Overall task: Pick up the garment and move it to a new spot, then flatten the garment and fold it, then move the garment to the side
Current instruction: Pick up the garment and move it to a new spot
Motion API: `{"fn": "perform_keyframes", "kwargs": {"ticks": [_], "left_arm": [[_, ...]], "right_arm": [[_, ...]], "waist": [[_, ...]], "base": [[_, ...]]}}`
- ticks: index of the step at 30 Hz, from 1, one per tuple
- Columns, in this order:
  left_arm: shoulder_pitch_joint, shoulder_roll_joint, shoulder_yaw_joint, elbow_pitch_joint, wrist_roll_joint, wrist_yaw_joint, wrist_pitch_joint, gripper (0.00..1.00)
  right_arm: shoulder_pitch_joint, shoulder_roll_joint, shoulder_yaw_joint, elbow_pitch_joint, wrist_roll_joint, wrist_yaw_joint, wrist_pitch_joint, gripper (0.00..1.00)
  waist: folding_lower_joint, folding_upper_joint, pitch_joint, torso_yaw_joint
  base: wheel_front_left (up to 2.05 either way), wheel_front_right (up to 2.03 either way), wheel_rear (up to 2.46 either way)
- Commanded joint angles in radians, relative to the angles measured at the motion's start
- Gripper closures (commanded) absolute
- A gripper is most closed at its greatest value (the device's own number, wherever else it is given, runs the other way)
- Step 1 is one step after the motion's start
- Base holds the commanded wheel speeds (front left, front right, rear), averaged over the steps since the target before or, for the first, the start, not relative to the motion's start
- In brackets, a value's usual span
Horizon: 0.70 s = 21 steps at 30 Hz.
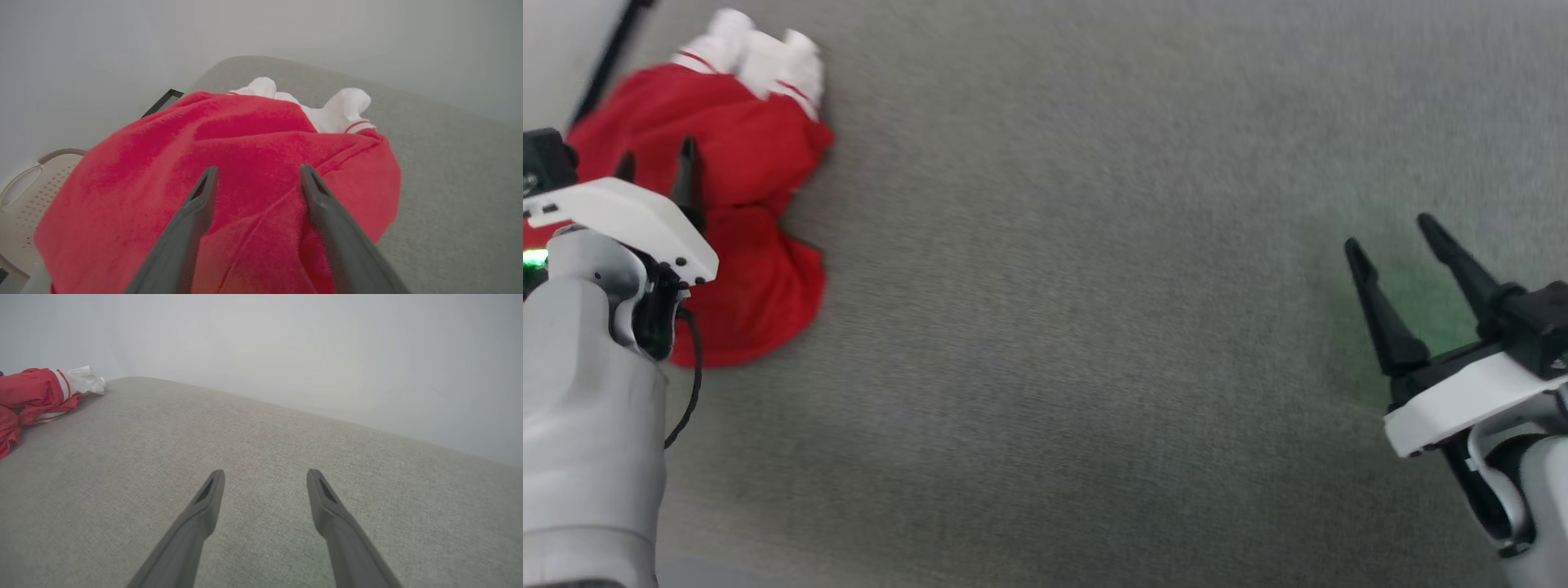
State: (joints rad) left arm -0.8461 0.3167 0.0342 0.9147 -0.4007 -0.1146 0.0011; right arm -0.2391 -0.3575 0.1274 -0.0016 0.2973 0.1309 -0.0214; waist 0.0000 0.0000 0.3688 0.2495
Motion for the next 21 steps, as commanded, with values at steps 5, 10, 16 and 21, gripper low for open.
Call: {"fn": "perform_keyframes", "kwargs": {"ticks": [5, 10, 16, 21], "left_arm": [[-0.095, 0.002, -0.006, 0.184, -0.031, 0.001, 0.168, 0.0], [-0.111, -0.03, -0.026, 0.299, -0.04, 0.003, 0.311, 0.0], [-0.097, -0.081, -0.039, 0.375, -0.053, 0.028, 0.411, 0.0], [-0.109, -0.063, -0.028, 0.369, -0.068, 0.016, 0.335, 1.0]], "right_arm": [[-0.012, -0.033, -0.016, -0.05, 0.0, 0.0, 0.022, 0.0], [-0.007, -0.042, -0.026, -0.079, -0.005, 0.0, 0.037, 0.0], [-0.008, -0.045, -0.037, -0.107, -0.011, 0.0, 0.052, 0.0], [-0.009, -0.042, -0.051, -0.11, -0.007, 0.0, 0.05, 0.0]], "waist": [[0.0, 0.0, 0.1, -0.054], [0.0, 0.0, 0.129, -0.059], [0.0, 0.0, 0.159, -0.062], [0.0, 0.0, 0.155, -0.058]], "base": [[0.0, 0.0, 0.0], [0.0, 0.0, 0.0], [0.0, 0.0, 0.0], [0.0, 0.0, 0.0]]}}
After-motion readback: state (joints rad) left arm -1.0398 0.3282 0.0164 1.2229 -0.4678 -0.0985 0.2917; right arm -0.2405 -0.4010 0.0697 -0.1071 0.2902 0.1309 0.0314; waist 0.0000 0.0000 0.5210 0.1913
